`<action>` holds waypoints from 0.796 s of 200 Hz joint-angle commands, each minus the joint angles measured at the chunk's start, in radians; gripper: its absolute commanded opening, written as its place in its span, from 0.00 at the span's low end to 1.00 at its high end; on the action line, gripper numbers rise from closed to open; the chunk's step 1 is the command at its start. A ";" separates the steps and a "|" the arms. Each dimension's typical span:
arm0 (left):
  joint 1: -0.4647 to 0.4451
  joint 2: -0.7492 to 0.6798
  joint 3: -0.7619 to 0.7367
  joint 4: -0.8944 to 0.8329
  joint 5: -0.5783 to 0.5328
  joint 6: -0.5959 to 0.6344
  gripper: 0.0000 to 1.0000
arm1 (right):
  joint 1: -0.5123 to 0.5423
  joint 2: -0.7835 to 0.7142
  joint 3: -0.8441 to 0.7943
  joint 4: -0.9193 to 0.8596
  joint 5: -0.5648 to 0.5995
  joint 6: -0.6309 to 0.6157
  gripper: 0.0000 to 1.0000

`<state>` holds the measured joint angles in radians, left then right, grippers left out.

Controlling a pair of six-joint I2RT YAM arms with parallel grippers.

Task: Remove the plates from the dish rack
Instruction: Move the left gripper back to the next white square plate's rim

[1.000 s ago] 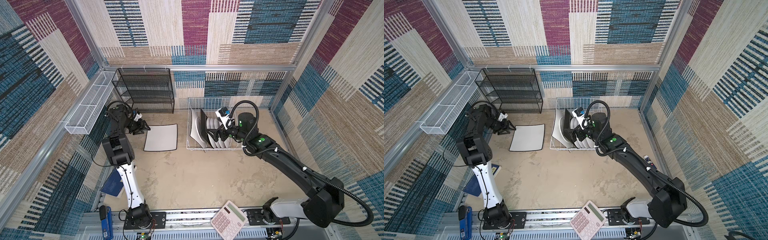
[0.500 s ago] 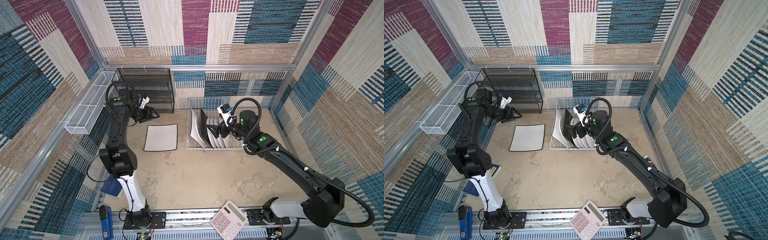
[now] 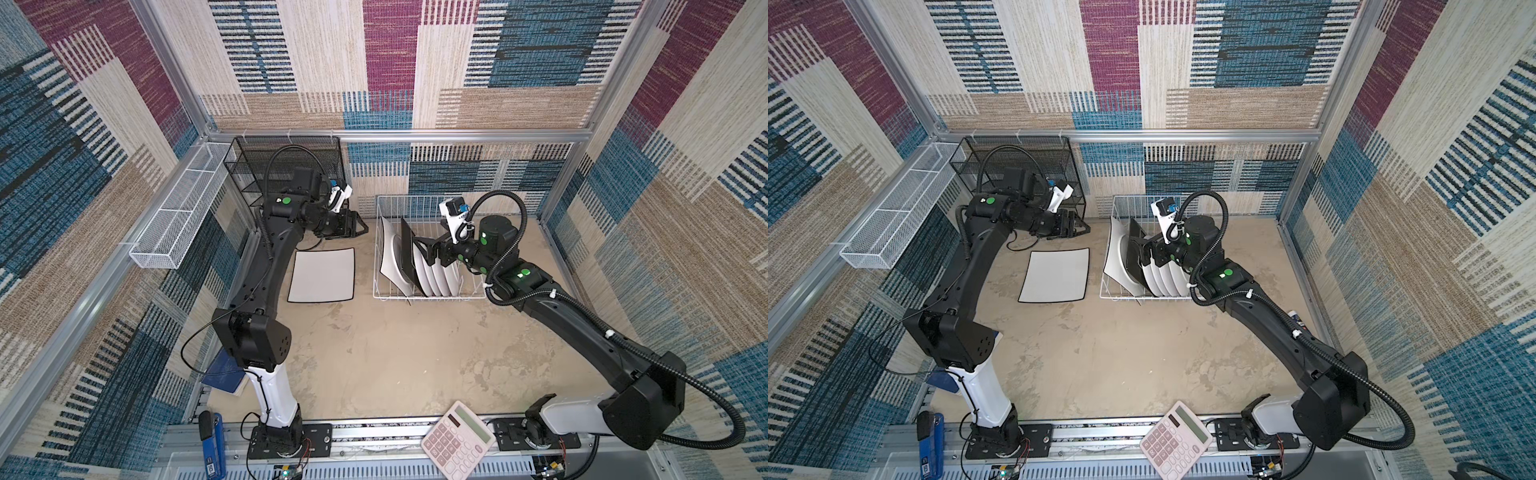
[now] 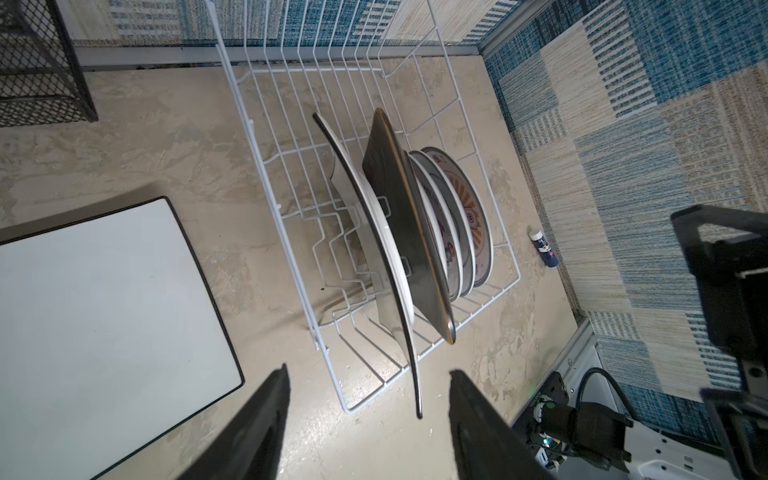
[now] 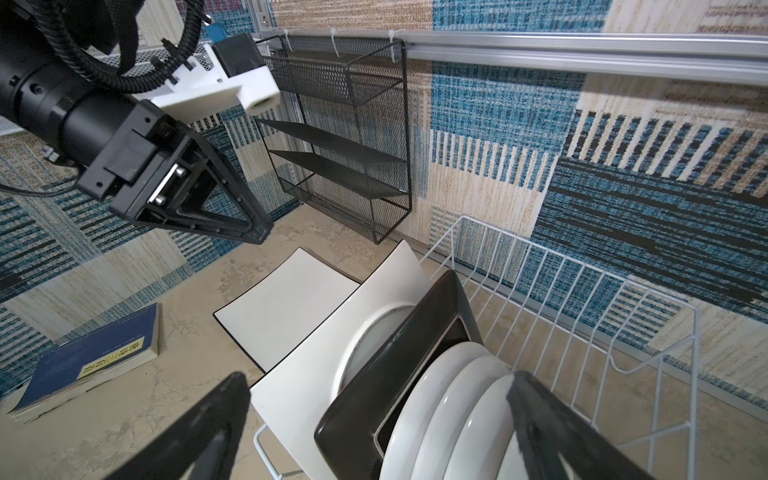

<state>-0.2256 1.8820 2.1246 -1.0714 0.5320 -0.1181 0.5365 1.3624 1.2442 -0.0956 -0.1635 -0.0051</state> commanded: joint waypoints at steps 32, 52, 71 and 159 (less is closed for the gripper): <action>-0.122 0.073 -0.036 0.066 -0.136 -0.127 0.62 | -0.004 0.018 0.013 -0.010 0.027 0.026 0.99; -0.155 0.098 -0.039 0.067 -0.191 -0.129 0.62 | -0.004 0.018 0.007 -0.011 0.022 0.033 0.99; -0.170 0.123 -0.033 0.068 -0.231 -0.145 0.61 | -0.004 0.011 -0.001 -0.011 0.027 0.039 0.99; -0.176 0.256 0.075 0.072 -0.220 -0.210 0.50 | -0.006 0.045 0.022 -0.063 0.015 0.046 0.99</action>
<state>-0.4015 2.1128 2.1727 -1.0134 0.3180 -0.2962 0.5323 1.3930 1.2507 -0.1356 -0.1467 0.0254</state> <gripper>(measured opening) 0.516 0.993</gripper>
